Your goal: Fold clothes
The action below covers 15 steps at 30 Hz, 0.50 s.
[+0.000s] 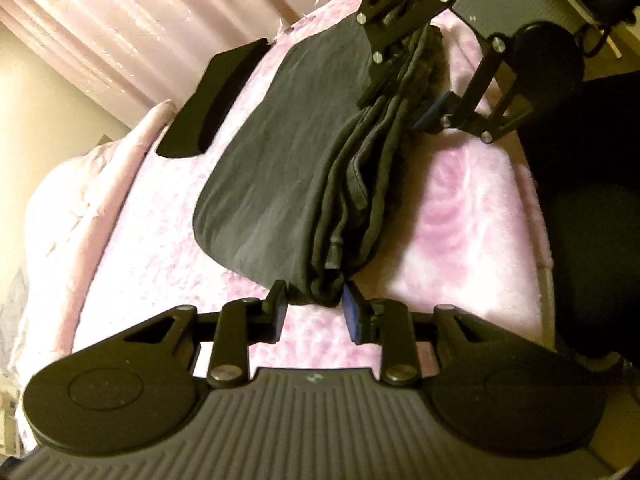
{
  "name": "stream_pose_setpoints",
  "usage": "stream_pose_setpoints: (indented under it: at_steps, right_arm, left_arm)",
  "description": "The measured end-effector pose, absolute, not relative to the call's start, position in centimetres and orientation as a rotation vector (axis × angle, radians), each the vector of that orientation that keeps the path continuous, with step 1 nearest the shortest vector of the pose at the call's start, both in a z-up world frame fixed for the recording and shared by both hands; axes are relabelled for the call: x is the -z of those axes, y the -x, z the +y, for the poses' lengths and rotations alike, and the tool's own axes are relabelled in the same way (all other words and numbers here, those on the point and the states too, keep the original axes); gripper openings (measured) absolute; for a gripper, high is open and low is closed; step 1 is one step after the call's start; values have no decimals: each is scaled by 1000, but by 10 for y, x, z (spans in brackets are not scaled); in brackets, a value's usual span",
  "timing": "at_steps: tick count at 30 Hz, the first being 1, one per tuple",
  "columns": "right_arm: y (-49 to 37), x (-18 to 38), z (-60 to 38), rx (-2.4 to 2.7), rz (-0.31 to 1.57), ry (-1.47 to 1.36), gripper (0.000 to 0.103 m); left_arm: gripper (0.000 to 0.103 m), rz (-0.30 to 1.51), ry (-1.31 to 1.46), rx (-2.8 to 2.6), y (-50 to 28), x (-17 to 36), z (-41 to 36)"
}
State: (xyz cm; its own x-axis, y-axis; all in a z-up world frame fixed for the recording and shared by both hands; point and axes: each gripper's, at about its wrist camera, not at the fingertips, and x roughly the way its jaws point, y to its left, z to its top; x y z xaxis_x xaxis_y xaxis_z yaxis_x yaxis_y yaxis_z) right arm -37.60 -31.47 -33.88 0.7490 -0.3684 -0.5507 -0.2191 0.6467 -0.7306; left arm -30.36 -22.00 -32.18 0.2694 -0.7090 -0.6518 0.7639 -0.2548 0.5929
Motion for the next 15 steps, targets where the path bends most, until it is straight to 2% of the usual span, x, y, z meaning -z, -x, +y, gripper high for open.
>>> stream_pose_setpoints:
  at_steps: [2, 10, 13, 15]
  right_arm:
    - [388, 338, -319, 119, 742, 891, 68]
    - [425, 343, -358, 183, 819, 959, 69]
    - [423, 349, -362, 157, 830, 1011, 69]
    - [418, 355, -363, 135, 837, 1025, 69]
  left_arm:
    - [42, 34, -1171, 1385, 312, 319, -215]
    - [47, -87, -1223, 1406, 347, 331, -236]
    - [58, -134, -1284, 1393, 355, 347, -252]
    - [60, -160, -1314, 1377, 359, 355, -259]
